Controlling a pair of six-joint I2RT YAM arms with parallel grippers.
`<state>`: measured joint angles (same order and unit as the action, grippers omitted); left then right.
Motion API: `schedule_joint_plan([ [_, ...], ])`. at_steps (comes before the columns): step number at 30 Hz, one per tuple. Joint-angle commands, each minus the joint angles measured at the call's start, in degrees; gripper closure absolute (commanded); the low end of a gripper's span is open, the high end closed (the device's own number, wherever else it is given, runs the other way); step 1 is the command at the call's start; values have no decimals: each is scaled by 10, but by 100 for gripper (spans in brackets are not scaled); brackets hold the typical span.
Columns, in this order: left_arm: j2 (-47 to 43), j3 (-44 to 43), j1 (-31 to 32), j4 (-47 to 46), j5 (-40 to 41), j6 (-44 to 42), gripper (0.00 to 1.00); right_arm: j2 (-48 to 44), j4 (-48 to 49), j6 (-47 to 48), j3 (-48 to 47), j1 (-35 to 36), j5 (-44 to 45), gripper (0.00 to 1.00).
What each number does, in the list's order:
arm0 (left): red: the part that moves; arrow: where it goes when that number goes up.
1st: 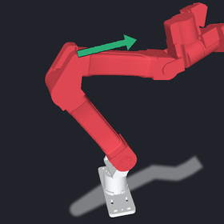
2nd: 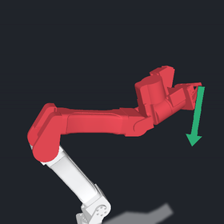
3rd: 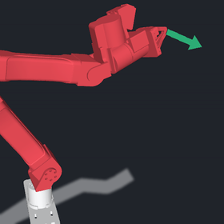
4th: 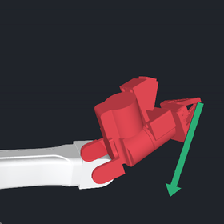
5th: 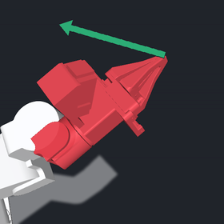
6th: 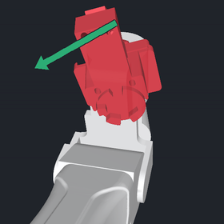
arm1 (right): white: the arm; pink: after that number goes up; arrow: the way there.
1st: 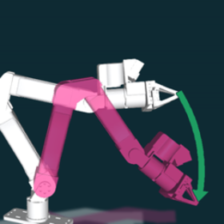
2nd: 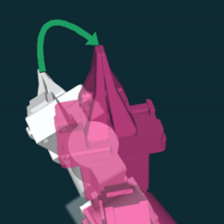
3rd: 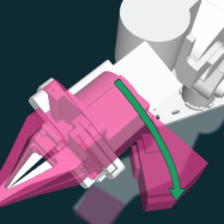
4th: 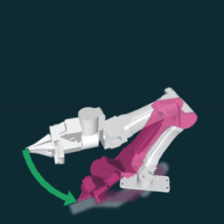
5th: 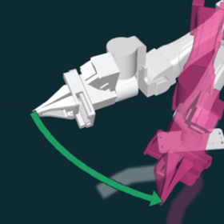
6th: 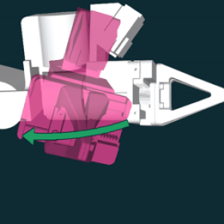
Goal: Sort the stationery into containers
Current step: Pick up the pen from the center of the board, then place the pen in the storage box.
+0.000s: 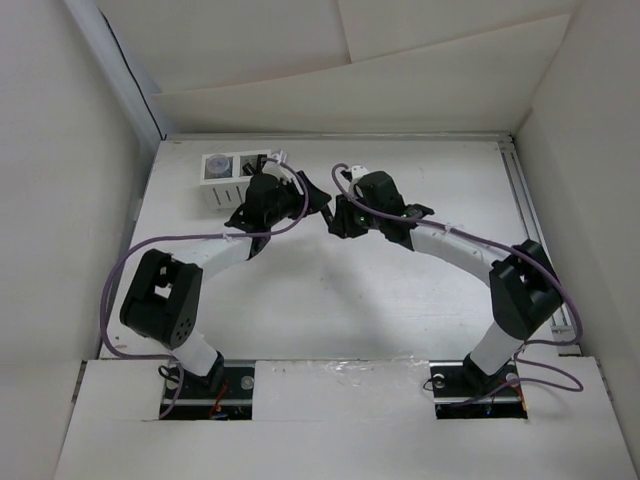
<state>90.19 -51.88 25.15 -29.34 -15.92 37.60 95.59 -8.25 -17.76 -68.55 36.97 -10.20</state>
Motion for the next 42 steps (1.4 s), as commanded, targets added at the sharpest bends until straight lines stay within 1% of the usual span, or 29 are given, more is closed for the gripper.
schedule_joint_plan([
  [1, 11, -26, 2, -20, -15, -3, 48, -17, 33, 4, -9, 13, -8, 95],
  [5, 23, -32, 2, -20, -20, -3, 52, -17, 33, 4, -14, 20, -8, 95],
  [7, 23, -32, 2, -20, -20, -3, 58, -17, 33, 4, -14, 20, -8, 95],
  [9, 23, -32, 2, -26, -20, -3, 62, -17, 33, 4, -14, 25, -8, 95],
  [10, 23, -32, 2, -26, -20, -3, 65, -17, 33, 4, -14, 25, -8, 95],
  [11, 23, -27, 2, -26, -20, -3, 73, -17, 33, 4, -14, 25, -8, 95],
  [15, 10, -27, 2, -26, -15, -3, 85, -17, 33, 4, -14, 25, -1, 95],
  [16, 3, -22, 2, -26, -10, -3, 87, -17, 33, -2, -14, 25, -1, 95],
  [17, 3, -22, 2, -26, -3, -3, 88, -17, 33, -2, -14, 25, -1, 92],
  [20, -15, -11, 2, -19, 19, -3, 92, -30, 33, -2, -14, 25, -1, 75],
  [21, -24, -11, 2, -13, 26, -3, 92, -38, 33, -2, -14, 25, -1, 60],
  [25, -45, -11, 2, 7, 60, -8, 93, -77, 33, -2, -2, 25, 5, 39],
  [26, -50, -11, 2, 7, 80, -8, 93, -87, 33, -2, -2, 25, 5, 37],
  [29, -65, -22, -12, 31, 119, -13, 93, -136, 33, -2, 25, 25, 12, 32],
  [30, -74, -22, -18, 37, 154, -13, 93, -148, 33, -2, 32, 25, 26, 32],
  [32, -81, -30, -32, 50, 190, -13, 93, -182, 28, -2, 56, 25, 44, 32],
  [34, -96, -45, -46, 55, 245, -13, 93, -199, 28, -2, 72, 20, 68, 31],
  [35, -96, -53, -51, 75, 268, -13, 93, -212, 28, -2, 86, 20, 76, 30],
  [37, -96, -81, -62, 89, 328, -20, 92, -219, 28, -2, 98, 20, 89, 30],
  [40, -80, -123, -94, 115, 372, -25, 91, -226, 28, -8, 111, 20, 95, 30],
  [42, -55, -150, -116, 135, 393, -40, 91, -226, 28, -8, 111, 20, 95, 30],
])
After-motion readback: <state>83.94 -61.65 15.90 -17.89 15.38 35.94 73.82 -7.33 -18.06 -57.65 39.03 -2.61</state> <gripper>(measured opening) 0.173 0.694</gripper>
